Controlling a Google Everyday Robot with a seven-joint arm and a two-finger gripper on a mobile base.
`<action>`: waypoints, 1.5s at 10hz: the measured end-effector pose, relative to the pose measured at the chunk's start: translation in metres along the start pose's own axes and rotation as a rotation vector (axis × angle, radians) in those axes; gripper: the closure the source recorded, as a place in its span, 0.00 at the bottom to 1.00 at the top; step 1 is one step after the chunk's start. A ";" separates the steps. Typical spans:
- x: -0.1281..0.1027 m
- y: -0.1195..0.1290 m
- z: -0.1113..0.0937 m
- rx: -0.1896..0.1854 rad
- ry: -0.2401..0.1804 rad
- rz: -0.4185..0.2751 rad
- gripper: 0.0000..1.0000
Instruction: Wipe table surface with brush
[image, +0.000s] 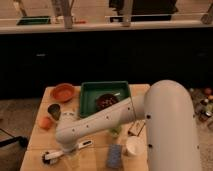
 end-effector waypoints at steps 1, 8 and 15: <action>0.001 0.000 0.004 0.001 -0.003 -0.003 0.29; 0.029 -0.009 -0.008 0.054 0.023 0.020 0.97; 0.047 -0.009 -0.028 0.100 0.053 -0.010 1.00</action>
